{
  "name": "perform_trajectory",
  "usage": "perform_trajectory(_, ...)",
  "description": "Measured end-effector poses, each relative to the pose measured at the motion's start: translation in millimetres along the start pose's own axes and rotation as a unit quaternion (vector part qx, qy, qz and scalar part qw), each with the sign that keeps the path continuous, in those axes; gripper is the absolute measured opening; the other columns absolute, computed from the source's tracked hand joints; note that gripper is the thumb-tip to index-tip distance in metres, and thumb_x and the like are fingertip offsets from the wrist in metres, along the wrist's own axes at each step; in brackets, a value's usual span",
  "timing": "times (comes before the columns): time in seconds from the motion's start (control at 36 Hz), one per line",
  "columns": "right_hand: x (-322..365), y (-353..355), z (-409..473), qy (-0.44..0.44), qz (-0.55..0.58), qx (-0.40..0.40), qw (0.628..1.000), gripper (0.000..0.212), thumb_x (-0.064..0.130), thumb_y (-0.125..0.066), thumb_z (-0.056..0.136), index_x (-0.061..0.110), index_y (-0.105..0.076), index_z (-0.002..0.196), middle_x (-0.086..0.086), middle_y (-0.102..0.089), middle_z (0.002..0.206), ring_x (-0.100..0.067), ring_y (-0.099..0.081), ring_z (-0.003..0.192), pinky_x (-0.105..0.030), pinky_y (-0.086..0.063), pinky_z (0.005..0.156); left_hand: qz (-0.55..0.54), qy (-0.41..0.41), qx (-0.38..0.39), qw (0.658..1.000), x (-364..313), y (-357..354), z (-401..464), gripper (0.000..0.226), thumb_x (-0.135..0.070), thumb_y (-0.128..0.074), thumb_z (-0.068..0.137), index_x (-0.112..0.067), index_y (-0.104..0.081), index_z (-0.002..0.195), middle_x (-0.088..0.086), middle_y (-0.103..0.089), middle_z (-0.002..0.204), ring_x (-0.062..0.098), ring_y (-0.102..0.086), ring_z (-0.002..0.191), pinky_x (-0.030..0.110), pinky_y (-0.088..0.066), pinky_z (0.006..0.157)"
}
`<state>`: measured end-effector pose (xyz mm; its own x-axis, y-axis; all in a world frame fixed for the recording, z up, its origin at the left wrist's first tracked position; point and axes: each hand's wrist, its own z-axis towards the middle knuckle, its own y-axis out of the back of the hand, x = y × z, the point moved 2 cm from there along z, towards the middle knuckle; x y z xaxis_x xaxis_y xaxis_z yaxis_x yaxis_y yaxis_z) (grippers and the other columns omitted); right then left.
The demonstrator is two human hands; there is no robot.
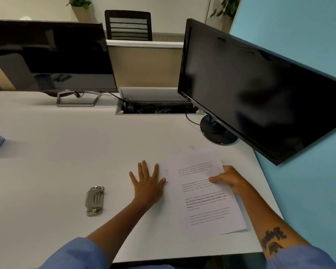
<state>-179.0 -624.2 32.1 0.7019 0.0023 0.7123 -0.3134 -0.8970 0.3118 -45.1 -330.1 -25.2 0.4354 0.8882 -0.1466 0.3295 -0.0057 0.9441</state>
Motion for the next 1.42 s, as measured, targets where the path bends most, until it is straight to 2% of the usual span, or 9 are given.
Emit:
perform_trajectory(0.5, 0, -12, 2, 0.005, 0.003, 0.010, 1.000, 0.051, -0.001, -0.087, 0.082, 0.005, -0.071, 0.130, -0.013, -0.077, 0.122, -0.033, -0.074, 0.109, -0.052, -0.058, 0.103, -0.082, -0.029, 0.000, 0.996, -5, 29, 25, 0.069, -0.057, -0.054, 0.100, -0.033, -0.033, 0.161, 0.018, 0.013, 0.173, 0.037, 0.024, 0.158, 0.065, 0.000, 0.127)
perform_trajectory(0.69, -1, -13, 3, 0.005, 0.023, 0.007, 1.000, 0.047, 0.000, -0.086, 0.083, 0.009, -0.073, 0.127, -0.012, -0.078, 0.120, -0.035, -0.075, 0.108, -0.056, -0.060, 0.098, -0.248, 0.002, -0.081, 0.965, -4, 30, 21, 0.017, -0.030, -0.070, 0.097, -0.019, -0.077, 0.108, 0.012, -0.028, 0.170, 0.031, 0.000, 0.163, 0.059, 0.001, 0.129)
perform_trajectory(0.81, 0, -11, 4, 0.006, 0.050, 0.006, 0.999, 0.045, 0.001, -0.086, 0.082, 0.009, -0.074, 0.125, -0.011, -0.079, 0.119, -0.035, -0.076, 0.106, -0.055, -0.061, 0.096, -0.376, 0.026, -0.107, 0.920, -7, 30, 17, 0.008, -0.023, -0.069, 0.098, -0.015, -0.072, 0.102, 0.011, -0.048, 0.159, 0.029, -0.017, 0.161, 0.056, 0.002, 0.128)
perform_trajectory(0.86, 1, -10, 4, 0.011, 0.061, 0.005, 0.998, 0.043, 0.002, -0.087, 0.082, 0.011, -0.074, 0.123, -0.010, -0.079, 0.118, -0.034, -0.076, 0.105, -0.053, -0.062, 0.093, -0.437, 0.016, -0.126, 0.891, -11, 32, 12, 0.012, -0.023, -0.067, 0.100, -0.014, -0.070, 0.106, 0.008, -0.065, 0.141, 0.029, -0.048, 0.145, 0.054, -0.026, 0.127)
perform_trajectory(0.92, 2, -10, 5, 0.017, 0.077, 0.005, 0.997, 0.044, 0.002, -0.087, 0.082, 0.011, -0.074, 0.123, -0.009, -0.080, 0.116, -0.035, -0.077, 0.105, -0.054, -0.063, 0.093, -0.487, 0.008, -0.149, 0.860, -14, 36, 8, 0.012, -0.023, -0.065, 0.101, -0.014, -0.067, 0.108, 0.000, -0.073, 0.114, 0.023, -0.069, 0.109, 0.045, -0.058, 0.100)
perform_trajectory(1.11, 13, -15, 9, 0.037, 0.093, 0.007, 0.995, 0.045, 0.004, -0.089, 0.080, 0.010, -0.075, 0.122, -0.008, -0.081, 0.114, -0.032, -0.078, 0.103, -0.048, -0.065, 0.087, -0.682, 0.054, -0.035, 0.728, -17, 29, 7, 0.011, -0.026, -0.044, 0.110, -0.022, -0.048, 0.120, 0.011, -0.065, 0.121, 0.030, -0.071, 0.103, 0.037, -0.065, 0.074)
perform_trajectory(1.28, 22, -25, 11, 0.042, 0.068, 0.014, 0.997, 0.045, 0.006, -0.089, 0.081, 0.009, -0.074, 0.123, -0.008, -0.080, 0.117, -0.030, -0.077, 0.105, -0.049, -0.063, 0.094, -0.723, 0.071, 0.046, 0.686, -22, 29, 4, 0.043, -0.047, -0.056, 0.104, -0.033, -0.038, 0.140, -0.009, -0.069, 0.124, 0.007, -0.073, 0.102, 0.026, -0.062, 0.070)
perform_trajectory(1.36, 26, -28, 13, 0.050, 0.056, 0.015, 0.997, 0.046, 0.005, -0.089, 0.081, 0.008, -0.073, 0.124, -0.008, -0.079, 0.119, -0.027, -0.076, 0.104, -0.041, -0.064, 0.088, -0.693, 0.045, 0.043, 0.718, -23, 27, 7, 0.064, -0.038, -0.071, 0.097, -0.025, -0.035, 0.147, -0.002, -0.064, 0.137, 0.014, -0.068, 0.117, 0.031, -0.062, 0.088)
perform_trajectory(1.42, 30, -30, 13, 0.059, 0.050, 0.022, 0.997, 0.046, 0.005, -0.088, 0.082, 0.008, -0.073, 0.126, -0.008, -0.078, 0.121, -0.024, -0.076, 0.103, -0.034, -0.063, 0.082, -0.683, 0.024, 0.034, 0.729, -23, 27, 7, 0.066, -0.028, -0.075, 0.095, -0.022, -0.034, 0.146, 0.000, -0.064, 0.136, 0.012, -0.073, 0.108, 0.027, -0.063, 0.080)
